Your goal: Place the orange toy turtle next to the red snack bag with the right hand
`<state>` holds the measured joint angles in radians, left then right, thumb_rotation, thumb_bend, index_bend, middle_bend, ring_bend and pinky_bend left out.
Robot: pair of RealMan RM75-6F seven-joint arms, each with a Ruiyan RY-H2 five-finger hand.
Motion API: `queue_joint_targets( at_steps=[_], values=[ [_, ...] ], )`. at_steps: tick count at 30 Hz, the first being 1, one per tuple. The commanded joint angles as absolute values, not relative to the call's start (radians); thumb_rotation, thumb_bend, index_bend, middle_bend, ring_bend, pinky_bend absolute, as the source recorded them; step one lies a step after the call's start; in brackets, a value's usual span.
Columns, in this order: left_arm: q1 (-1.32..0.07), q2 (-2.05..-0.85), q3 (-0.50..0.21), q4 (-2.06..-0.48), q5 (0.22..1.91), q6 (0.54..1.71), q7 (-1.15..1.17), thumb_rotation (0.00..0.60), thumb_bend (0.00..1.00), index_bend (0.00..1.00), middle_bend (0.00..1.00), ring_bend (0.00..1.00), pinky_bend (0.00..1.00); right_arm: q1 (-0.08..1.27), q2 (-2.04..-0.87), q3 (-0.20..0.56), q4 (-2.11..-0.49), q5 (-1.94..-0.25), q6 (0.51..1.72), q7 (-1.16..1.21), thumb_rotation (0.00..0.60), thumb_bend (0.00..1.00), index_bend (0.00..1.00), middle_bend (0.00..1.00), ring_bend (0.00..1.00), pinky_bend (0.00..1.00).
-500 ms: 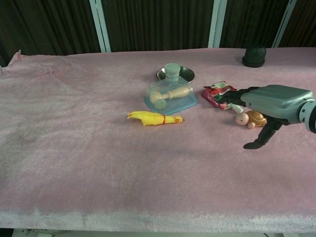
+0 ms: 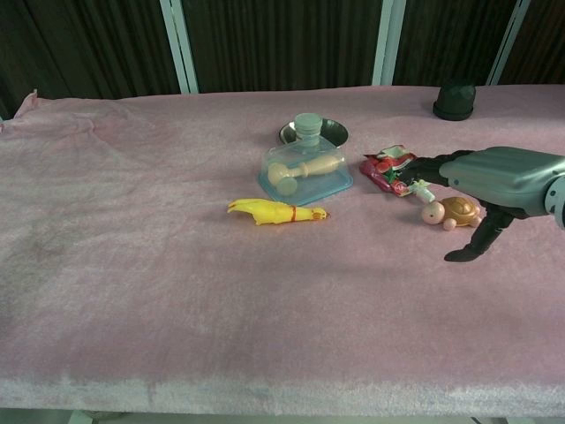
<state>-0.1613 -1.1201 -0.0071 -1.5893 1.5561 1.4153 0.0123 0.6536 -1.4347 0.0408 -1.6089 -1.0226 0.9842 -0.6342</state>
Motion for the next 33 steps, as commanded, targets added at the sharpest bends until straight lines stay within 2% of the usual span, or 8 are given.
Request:
queue_joint_targets(
  at_steps=[1, 4, 9, 15, 25, 33],
  values=[
    [-0.164, -1.121, -0.007, -1.589, 1.554, 1.409, 0.013, 0.6, 0.41, 0.0, 0.0, 0.0, 0.02, 0.65, -1.427, 0.038, -1.582, -1.008, 0.987, -0.638, 0.537, 0.28, 0.08, 0.0, 0.0, 0.0],
    [-0.164, -1.121, -0.005, -1.59, 1.556, 1.41, 0.015, 0.6, 0.41, 0.0, 0.0, 0.0, 0.02, 0.647, -1.427, 0.04, -1.552, -0.995, 0.982, -0.626, 0.545, 0.28, 0.12, 0.0, 0.0, 0.0],
    [-0.16, -1.12, -0.005, -1.588, 1.552, 1.415, 0.01, 0.6, 0.41, 0.0, 0.0, 0.0, 0.02, 0.649, -1.443, 0.05, -1.493, -0.989, 0.966, -0.595, 0.6, 0.32, 0.2, 0.0, 0.0, 0.0],
    [-0.159, -1.119, -0.006, -1.587, 1.552, 1.419, 0.005, 0.6, 0.41, 0.0, 0.0, 0.0, 0.02, 0.652, -1.487, 0.06, -1.427, -0.983, 0.974, -0.594, 0.6, 0.37, 0.33, 0.0, 0.0, 0.0],
    [-0.155, -1.114, -0.006, -1.581, 1.551, 1.426, -0.013, 0.6, 0.41, 0.0, 0.0, 0.0, 0.02, 0.671, -1.557, 0.082, -1.33, -0.976, 0.953, -0.587, 0.6, 0.44, 0.41, 0.0, 0.0, 0.0],
    [-0.152, -1.11, -0.007, -1.579, 1.545, 1.428, -0.022, 0.6, 0.41, 0.0, 0.0, 0.0, 0.02, 0.671, -1.589, 0.086, -1.278, -0.984, 0.949, -0.575, 0.6, 0.44, 0.52, 0.0, 0.0, 0.0]
  ],
)
